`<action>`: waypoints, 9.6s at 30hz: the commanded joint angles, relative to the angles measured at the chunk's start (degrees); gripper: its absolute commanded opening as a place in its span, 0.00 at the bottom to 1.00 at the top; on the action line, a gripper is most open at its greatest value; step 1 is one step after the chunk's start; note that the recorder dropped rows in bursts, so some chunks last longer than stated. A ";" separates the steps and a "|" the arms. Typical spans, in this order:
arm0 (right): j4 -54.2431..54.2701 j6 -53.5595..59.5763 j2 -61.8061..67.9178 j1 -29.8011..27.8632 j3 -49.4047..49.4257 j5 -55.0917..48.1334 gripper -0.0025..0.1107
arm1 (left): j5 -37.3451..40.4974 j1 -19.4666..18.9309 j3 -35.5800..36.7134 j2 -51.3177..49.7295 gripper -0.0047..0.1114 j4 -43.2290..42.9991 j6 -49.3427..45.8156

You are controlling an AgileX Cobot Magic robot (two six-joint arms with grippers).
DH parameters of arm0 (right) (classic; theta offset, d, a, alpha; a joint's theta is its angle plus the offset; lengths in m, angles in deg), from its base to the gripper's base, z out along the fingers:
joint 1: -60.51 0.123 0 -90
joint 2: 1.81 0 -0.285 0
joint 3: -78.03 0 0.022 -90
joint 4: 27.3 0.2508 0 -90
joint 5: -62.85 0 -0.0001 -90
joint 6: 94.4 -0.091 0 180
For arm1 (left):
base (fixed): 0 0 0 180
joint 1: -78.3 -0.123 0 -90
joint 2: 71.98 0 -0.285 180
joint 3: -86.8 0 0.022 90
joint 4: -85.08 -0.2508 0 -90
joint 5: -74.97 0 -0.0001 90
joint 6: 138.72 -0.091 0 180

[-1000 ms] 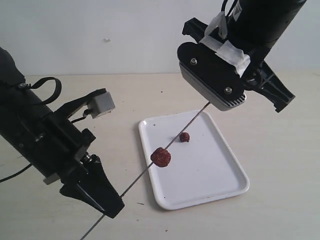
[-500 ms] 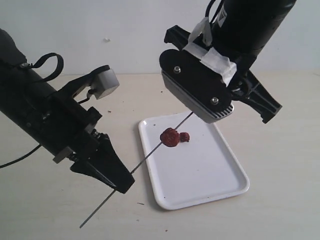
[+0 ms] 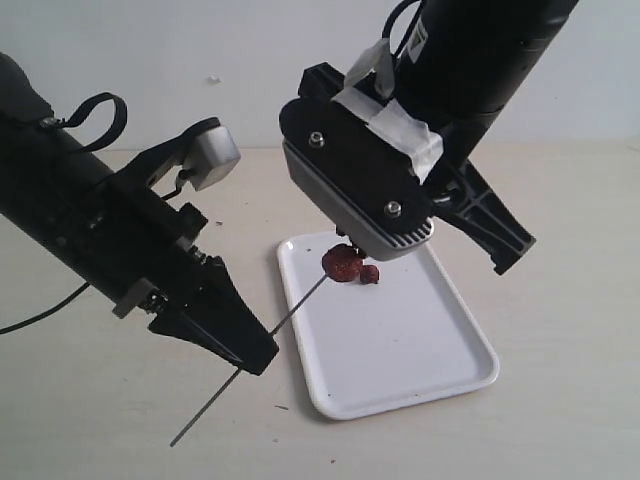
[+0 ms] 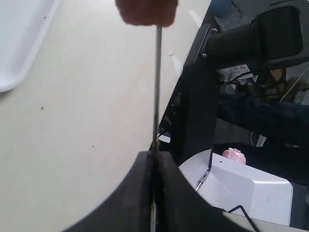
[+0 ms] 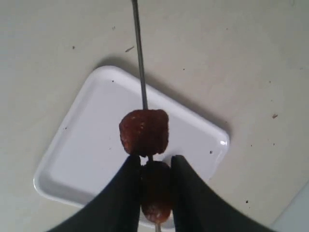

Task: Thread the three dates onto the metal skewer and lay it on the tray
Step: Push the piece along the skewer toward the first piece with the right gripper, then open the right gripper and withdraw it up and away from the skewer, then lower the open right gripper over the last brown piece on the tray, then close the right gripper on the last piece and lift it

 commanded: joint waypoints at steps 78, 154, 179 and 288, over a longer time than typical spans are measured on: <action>13.36 -12.29 -0.15 0.38 -0.12 4.19 0.21 | -1.82 0.21 -0.68 -0.05 0.04 -0.62 2.29; -7.73 -104.27 -12.07 0.38 -0.12 2.41 0.50 | -1.82 -3.13 -0.68 -0.05 0.04 -9.28 3.51; -20.20 -110.67 -7.63 0.38 -0.12 0.64 0.50 | -5.56 -7.08 -0.68 -0.05 0.04 -18.23 6.19; 0.75 -109.10 48.76 -15.91 -29.32 1.19 0.27 | -8.36 -22.29 -0.68 -0.05 0.04 -10.86 4.87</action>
